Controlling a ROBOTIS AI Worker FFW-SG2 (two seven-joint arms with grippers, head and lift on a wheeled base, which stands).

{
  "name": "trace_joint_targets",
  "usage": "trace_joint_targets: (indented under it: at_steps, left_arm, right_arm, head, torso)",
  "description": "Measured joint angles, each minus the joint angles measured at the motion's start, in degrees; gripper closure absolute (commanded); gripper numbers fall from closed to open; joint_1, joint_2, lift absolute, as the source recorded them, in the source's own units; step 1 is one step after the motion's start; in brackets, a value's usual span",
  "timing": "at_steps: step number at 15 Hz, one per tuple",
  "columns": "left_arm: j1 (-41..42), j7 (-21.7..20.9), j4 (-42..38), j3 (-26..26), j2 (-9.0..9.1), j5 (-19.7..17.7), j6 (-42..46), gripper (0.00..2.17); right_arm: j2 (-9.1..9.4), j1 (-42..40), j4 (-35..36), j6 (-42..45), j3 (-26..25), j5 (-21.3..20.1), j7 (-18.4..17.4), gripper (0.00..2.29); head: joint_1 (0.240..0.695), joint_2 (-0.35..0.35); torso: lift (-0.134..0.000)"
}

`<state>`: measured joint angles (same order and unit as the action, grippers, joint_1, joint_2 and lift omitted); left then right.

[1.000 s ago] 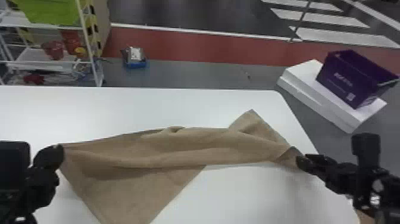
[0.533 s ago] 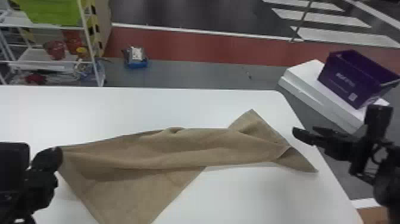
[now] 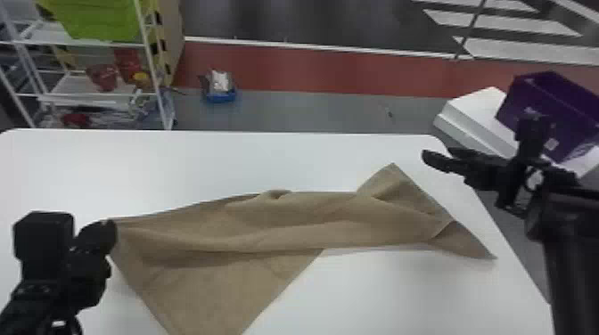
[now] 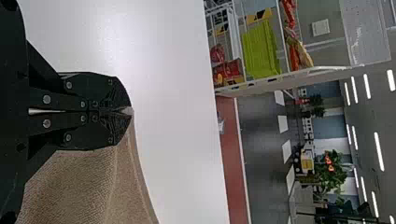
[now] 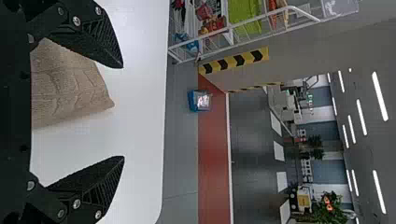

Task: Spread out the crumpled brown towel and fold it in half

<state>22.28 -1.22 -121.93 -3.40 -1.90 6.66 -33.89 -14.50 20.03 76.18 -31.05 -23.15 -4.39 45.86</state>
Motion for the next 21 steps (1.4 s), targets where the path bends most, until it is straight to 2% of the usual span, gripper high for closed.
trace_joint_targets:
  at_steps: [8,12,21]
  left_arm:
    - [-0.1,-0.2,1.8,-0.3,-0.04,0.0,1.5,1.44]
    - [-0.2,-0.2,2.1,-0.4,-0.12,0.0,2.5,1.44]
    - [-0.3,-0.5,2.7,-0.4,-0.23,-0.1,3.6,1.44]
  right_arm:
    - [0.0,9.4,-18.3,10.4,10.7,-6.6,-6.6,0.29]
    - [0.04,10.1,-20.6,11.0,13.2,-8.2,-7.5,0.29]
    - [-1.49,12.4,-27.9,13.8,15.1,-11.1,-10.4,0.29]
  head:
    - [0.695,-0.084]
    - [0.695,-0.07]
    - [0.695,-0.093]
  torso:
    - [-0.124]
    - [-0.124]
    - [-0.124]
